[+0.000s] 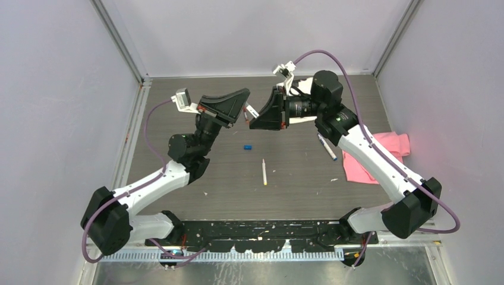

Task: Insert the pens into the pen caps
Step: Press the pen cap onto the pen.

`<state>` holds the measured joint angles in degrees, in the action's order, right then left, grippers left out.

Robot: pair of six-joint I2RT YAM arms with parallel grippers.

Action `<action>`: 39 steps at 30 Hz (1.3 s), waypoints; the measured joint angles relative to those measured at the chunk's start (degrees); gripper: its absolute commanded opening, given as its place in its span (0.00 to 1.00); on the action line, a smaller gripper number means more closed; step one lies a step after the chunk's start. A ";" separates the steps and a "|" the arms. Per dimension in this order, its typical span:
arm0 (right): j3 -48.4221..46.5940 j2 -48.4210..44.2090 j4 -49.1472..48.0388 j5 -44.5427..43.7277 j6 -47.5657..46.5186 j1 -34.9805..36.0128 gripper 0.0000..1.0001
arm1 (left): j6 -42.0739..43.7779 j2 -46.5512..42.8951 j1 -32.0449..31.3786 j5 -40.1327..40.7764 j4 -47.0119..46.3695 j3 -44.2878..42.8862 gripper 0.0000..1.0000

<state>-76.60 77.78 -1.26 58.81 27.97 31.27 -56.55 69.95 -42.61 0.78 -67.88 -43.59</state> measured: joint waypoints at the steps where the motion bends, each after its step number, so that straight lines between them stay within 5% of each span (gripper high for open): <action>1: -0.31 0.00 -0.07 0.46 0.15 -0.02 0.01 | -0.09 -0.02 0.79 -2.19 -0.48 0.00 0.01; 15: -2.67 -0.57 7.30 -1.20 -10.12 -1.11 0.01 | -1.44 -2.21 2.84 -6.95 7.50 -1.95 0.02; 25: 8.72 -6.60 2.73 -8.41 -16.20 -1.46 0.01 | -5.84 -10.19 2.49 -9.05 24.87 1.73 0.55; 31: 14.05 -10.36 1.57 -10.36 -18.23 -1.77 0.01 | -6.05 -15.21 3.34 -8.52 29.05 3.26 0.70; 39: 19.63 -12.37 1.38 -11.76 -19.30 -2.27 0.01 | -3.06 -19.08 4.48 -8.39 34.73 6.34 0.74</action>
<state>-56.97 65.41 0.12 47.05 8.67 28.99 -59.61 50.87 -38.13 -7.62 -33.15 -37.26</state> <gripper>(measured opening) 0.231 0.725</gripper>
